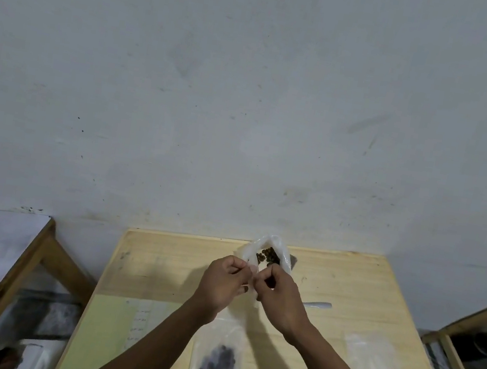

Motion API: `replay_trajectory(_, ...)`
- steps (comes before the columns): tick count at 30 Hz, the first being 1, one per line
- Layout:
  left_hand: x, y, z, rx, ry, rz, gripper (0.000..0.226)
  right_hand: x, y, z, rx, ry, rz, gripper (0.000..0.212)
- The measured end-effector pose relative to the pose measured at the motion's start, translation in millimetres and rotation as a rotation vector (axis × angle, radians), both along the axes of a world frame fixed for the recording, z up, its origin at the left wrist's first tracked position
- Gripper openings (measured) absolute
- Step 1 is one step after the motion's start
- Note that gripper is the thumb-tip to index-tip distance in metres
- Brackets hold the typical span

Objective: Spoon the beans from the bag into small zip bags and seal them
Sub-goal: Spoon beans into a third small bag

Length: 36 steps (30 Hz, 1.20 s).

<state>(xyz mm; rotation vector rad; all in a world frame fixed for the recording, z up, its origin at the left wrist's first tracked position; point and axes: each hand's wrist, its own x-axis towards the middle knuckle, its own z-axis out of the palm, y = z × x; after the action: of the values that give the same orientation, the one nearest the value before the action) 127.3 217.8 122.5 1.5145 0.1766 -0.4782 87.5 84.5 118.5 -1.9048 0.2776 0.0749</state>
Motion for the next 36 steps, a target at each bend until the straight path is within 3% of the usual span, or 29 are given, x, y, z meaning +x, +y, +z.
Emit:
replay_trajectory(4,1.7,-3.2,-4.9,0.016,0.007,0.068,0.007,0.4,5.2,-5.1,-0.041,-0.045,-0.020,0.010)
replay_trajectory(8,4.2,-5.8,-4.4,-0.018,0.043,0.121,0.012,1.0,7.8,-3.4,-0.102,-0.096,0.017,0.013)
replay_trajectory(11,4.9,-2.4,-7.1,-0.017,0.072,0.107,0.013,2.7,3.4,0.0,-0.079,-0.022,0.020,0.014)
replay_trajectory(19,-0.1,-8.3,-17.4,0.132,-0.021,0.166,0.021,6.1,2.0,-3.7,-0.168,-0.002,-0.043,0.021)
replay_trajectory(24,-2.1,-4.2,-13.9,0.294,-0.106,0.184,0.014,11.8,-6.0,1.5,-0.069,-0.038,-0.183,0.012)
replay_trajectory(26,-6.9,-2.2,-9.4,0.354,-0.143,0.144,0.006,15.2,-12.6,1.3,-0.141,-0.053,-0.172,0.013)
replay_trajectory(27,-9.3,-1.0,-6.4,0.368,-0.152,0.123,0.008,15.4,-14.5,0.7,-0.191,-0.052,-0.158,0.016)
replay_trajectory(32,-7.9,7.4,-5.9,0.224,-0.256,-0.104,0.065,14.0,-17.8,-3.3,-0.206,-0.055,-0.103,0.014)
replay_trajectory(36,-5.5,12.4,-0.1,0.416,-0.361,-0.255,0.064,8.4,-14.3,2.0,-0.195,-0.164,-0.156,0.019)
